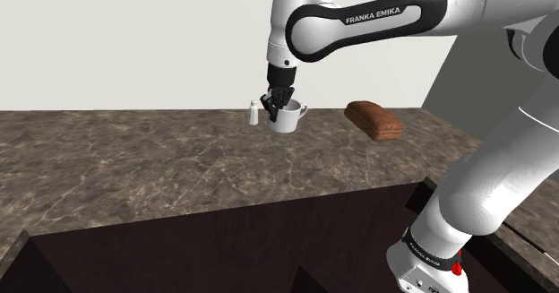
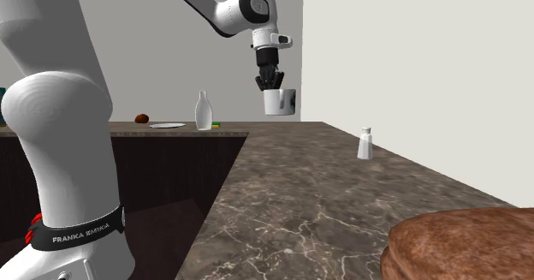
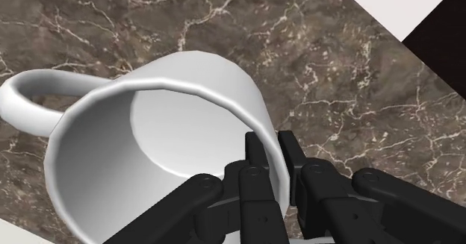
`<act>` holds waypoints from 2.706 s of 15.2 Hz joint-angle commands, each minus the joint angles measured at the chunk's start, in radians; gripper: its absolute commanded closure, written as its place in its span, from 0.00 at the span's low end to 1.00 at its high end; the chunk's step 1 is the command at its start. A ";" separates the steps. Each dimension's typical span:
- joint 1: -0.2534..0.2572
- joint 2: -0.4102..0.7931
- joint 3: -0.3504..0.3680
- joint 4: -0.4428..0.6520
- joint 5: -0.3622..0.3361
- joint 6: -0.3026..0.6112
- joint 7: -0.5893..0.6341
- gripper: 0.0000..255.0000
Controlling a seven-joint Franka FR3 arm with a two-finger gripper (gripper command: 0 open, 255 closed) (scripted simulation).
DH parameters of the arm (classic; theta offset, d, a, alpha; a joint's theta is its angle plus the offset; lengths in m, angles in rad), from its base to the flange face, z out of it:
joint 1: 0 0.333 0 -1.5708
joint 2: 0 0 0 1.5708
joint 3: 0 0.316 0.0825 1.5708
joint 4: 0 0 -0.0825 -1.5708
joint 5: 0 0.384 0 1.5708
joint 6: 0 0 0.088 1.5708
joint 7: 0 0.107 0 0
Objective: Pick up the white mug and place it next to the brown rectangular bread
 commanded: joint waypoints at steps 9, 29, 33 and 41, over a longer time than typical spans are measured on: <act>-0.050 -0.047 -0.080 0.012 0.006 -0.053 -0.134 1.00; -0.249 0.055 -0.373 0.113 -0.015 -0.033 -0.615 1.00; -0.289 0.121 -0.423 0.189 -0.004 -0.040 -0.709 1.00; -0.322 0.189 -0.458 0.202 0.011 0.016 -0.781 1.00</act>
